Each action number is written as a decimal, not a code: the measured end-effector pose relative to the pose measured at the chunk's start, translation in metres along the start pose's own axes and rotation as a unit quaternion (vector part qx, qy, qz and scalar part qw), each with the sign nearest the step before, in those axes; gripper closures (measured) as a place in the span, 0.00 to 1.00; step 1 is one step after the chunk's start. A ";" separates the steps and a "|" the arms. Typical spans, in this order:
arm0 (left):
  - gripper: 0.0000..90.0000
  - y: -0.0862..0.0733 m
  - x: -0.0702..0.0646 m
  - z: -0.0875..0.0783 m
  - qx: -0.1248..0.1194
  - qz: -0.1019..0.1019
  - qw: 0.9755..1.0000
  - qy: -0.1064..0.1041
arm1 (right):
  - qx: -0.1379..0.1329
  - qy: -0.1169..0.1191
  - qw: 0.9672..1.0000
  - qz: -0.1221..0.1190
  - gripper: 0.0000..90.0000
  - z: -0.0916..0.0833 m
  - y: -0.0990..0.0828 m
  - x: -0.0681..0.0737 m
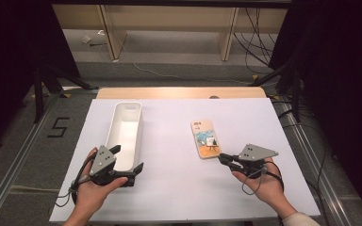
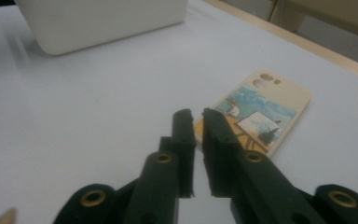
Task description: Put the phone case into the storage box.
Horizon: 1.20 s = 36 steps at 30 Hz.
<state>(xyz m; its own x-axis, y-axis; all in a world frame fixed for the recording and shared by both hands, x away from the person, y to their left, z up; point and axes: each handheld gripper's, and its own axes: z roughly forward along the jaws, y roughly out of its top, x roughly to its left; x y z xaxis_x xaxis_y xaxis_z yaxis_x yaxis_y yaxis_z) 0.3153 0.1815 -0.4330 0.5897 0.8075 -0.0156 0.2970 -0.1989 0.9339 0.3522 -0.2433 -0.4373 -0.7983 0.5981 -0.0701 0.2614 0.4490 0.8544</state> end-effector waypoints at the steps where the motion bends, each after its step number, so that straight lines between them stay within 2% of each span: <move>1: 0.02 0.000 0.000 0.000 0.000 0.000 1.000 0.000 | 0.007 -0.001 1.000 0.002 1.00 0.004 0.001 0.000; 3: 0.02 0.000 0.000 0.000 0.000 0.000 1.000 0.001 | 0.022 0.000 1.000 0.003 1.00 0.014 0.005 0.001; 12: 0.02 0.000 0.000 -0.001 -0.002 -0.002 1.000 0.001 | 0.049 0.003 0.999 0.007 1.00 0.050 0.017 0.007; 15: 0.02 0.000 0.001 -0.001 -0.001 -0.002 1.000 0.001 | 0.053 0.002 0.999 0.011 1.00 0.057 0.020 0.008; 24: 0.02 0.000 0.001 -0.001 -0.001 -0.002 1.000 0.002 | 0.093 -0.004 0.995 0.022 1.00 0.093 0.022 0.011; 34: 0.02 0.000 0.001 -0.001 -0.002 -0.003 1.000 0.002 | 0.124 -0.010 0.992 0.030 1.00 0.114 0.021 0.012; 36: 0.02 0.000 0.001 -0.001 -0.001 -0.001 1.000 0.001 | 0.129 -0.011 0.991 0.026 1.00 0.116 0.020 0.012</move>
<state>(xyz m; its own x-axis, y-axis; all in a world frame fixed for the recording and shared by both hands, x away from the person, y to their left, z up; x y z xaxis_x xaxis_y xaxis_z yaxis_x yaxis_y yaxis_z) 0.3151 0.1829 -0.4331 0.5870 0.8094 -0.0171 0.2971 -0.1957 0.9346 0.4107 -0.1498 -0.4813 -0.7692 0.6376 -0.0431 0.4336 0.5703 0.6977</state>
